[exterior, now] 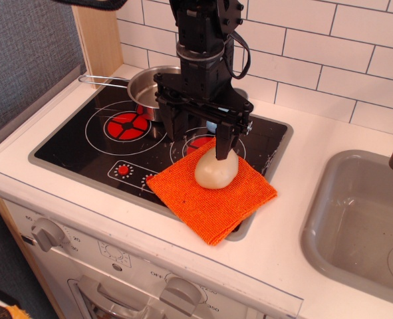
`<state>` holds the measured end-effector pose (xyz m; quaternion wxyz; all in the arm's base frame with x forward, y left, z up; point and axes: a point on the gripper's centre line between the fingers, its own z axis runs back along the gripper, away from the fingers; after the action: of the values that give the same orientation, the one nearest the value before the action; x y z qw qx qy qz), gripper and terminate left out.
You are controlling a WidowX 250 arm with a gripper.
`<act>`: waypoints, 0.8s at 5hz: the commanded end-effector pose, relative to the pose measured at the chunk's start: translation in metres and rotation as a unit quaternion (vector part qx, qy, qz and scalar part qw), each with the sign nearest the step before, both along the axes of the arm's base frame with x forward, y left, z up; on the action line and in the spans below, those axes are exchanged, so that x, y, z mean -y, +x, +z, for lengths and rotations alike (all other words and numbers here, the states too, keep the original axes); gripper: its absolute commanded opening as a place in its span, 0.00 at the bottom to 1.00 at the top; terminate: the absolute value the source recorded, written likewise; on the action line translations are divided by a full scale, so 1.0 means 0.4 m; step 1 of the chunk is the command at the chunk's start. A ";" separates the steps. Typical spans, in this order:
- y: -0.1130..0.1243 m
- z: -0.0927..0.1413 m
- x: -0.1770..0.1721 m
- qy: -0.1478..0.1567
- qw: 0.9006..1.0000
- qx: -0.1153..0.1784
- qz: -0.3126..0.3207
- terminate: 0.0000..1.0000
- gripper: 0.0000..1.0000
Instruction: Place the blue spoon underneath the silver pan on the left burner.
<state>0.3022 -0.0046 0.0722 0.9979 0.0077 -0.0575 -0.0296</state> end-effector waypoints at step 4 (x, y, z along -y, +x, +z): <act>0.219 -0.007 -0.078 -0.016 0.997 0.023 0.067 0.00 1.00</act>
<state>0.3848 0.0226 0.0484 0.9981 -0.0056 -0.0508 0.0356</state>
